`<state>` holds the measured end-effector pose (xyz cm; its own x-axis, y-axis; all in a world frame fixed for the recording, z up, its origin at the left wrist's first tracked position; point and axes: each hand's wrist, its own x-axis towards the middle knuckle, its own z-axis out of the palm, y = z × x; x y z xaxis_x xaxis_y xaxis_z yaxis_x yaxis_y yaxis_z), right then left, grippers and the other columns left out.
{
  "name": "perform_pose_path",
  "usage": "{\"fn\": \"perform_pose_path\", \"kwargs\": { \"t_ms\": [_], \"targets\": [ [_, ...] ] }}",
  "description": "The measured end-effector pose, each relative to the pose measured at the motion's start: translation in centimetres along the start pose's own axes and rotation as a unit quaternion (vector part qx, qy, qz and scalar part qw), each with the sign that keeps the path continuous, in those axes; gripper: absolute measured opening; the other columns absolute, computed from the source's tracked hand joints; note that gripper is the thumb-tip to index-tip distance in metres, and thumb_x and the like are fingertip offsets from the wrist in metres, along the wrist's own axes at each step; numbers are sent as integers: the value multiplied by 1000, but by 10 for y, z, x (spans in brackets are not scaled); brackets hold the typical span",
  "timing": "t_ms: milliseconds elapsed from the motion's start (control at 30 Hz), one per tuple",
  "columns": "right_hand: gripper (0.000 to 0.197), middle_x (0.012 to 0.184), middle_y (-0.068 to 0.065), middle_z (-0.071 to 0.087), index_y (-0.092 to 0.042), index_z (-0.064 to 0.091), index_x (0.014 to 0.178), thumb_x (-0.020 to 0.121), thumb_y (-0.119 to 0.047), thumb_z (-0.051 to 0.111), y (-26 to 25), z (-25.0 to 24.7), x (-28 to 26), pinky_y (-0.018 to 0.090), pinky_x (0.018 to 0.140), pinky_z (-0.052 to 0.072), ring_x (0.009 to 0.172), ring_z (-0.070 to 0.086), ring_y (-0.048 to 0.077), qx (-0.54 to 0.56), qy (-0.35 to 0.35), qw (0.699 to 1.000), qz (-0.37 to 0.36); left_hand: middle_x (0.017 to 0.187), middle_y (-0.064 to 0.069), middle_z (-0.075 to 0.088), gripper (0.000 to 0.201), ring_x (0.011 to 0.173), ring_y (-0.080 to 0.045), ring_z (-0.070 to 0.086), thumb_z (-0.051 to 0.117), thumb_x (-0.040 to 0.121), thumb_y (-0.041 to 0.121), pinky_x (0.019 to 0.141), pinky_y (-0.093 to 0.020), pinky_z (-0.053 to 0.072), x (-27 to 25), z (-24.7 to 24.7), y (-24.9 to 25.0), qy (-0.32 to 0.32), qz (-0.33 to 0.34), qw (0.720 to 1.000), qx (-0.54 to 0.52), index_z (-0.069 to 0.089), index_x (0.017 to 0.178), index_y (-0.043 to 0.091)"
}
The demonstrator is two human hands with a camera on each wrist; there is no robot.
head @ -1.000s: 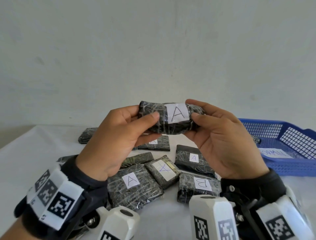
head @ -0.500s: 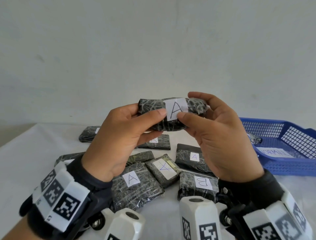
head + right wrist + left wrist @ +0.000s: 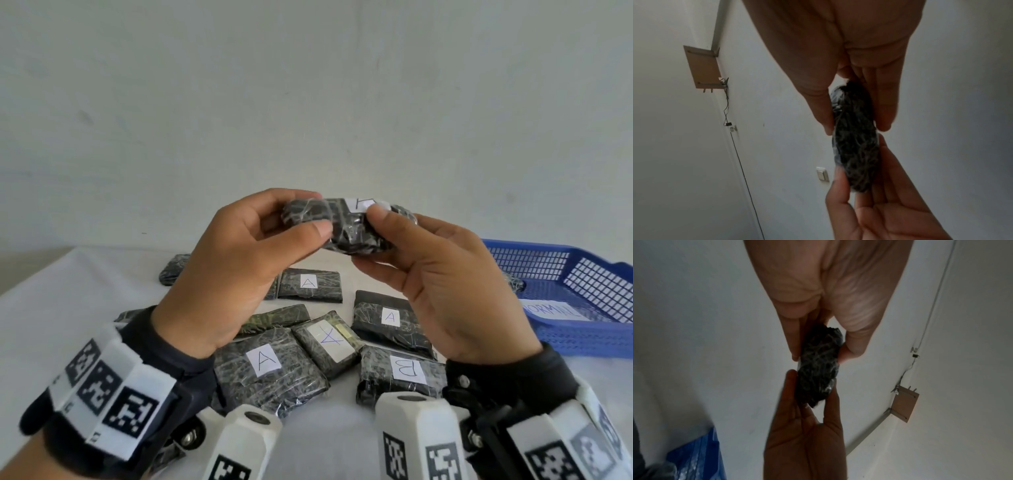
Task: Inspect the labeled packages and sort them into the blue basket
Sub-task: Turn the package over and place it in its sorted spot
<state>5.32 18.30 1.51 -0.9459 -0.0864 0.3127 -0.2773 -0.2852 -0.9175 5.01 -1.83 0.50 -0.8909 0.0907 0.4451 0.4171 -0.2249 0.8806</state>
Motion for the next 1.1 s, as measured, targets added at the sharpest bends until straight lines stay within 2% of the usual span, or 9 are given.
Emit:
{"fn": "perform_pose_path", "kwargs": {
  "t_ms": [100,267,400,533,667,733,833,1000,1100],
  "targets": [
    [37,98,3,79,-6,71,112,87,-31,80,2,1,0,38,99,59,93,74,16,5,4,1000,-27,102,-12,81,34,94,-21,78,80,76,19,84,-29,63,0,3,-2,22,16,1000,-11,76,107,6],
    [22,98,7,77,-1,67,118,97,-9,64,3,1,0,28,95,58,93,72,15,38,-17,997,-68,98,-11,81,29,91,-20,78,78,77,20,78,-28,63,1,1,1,30,6,999,-32,77,102,6],
    [27,97,10,77,0,69,114,89,-8,63,5,-2,2,25,86,59,90,72,16,34,-8,997,-75,93,-10,80,17,88,-18,77,77,83,19,73,-27,63,2,0,-2,23,-5,999,-37,79,95,8],
    [31,104,12,76,1,67,122,93,-6,58,4,-3,1,26,93,58,97,71,18,41,-47,997,-52,90,-9,80,24,85,-17,77,70,78,21,71,-25,63,4,1,-4,42,1,998,-38,78,96,8],
    [34,91,9,78,0,69,111,100,14,41,4,-5,1,20,76,58,83,74,13,20,-40,998,-52,97,-11,80,23,92,-17,76,82,79,27,76,-27,62,3,-2,-5,6,-11,1000,-13,81,94,10],
    [31,91,8,78,0,70,110,100,11,43,3,-3,0,20,76,57,83,73,13,18,-39,997,-65,98,-10,81,26,93,-17,77,82,77,27,76,-24,61,1,1,-6,8,-7,1000,-10,81,97,10],
    [28,96,8,77,-1,69,116,92,-6,55,1,-2,0,22,83,57,89,72,14,24,-48,996,-71,94,-8,81,23,89,-16,78,71,78,26,71,-22,61,1,5,-6,32,4,999,-20,80,95,13],
    [20,96,8,79,-6,71,110,103,2,54,5,-1,3,26,85,57,90,73,15,-33,3,996,-84,101,-9,80,18,95,-17,77,85,81,19,82,-27,62,1,3,-9,-6,-10,1000,-11,82,98,14],
    [28,105,6,79,-10,70,117,91,-19,68,4,1,1,32,94,57,99,73,18,-65,-14,995,-70,99,-6,81,31,94,-16,78,78,75,21,81,-26,62,0,5,-8,19,-1,1000,-5,77,105,11]
  ]
}}
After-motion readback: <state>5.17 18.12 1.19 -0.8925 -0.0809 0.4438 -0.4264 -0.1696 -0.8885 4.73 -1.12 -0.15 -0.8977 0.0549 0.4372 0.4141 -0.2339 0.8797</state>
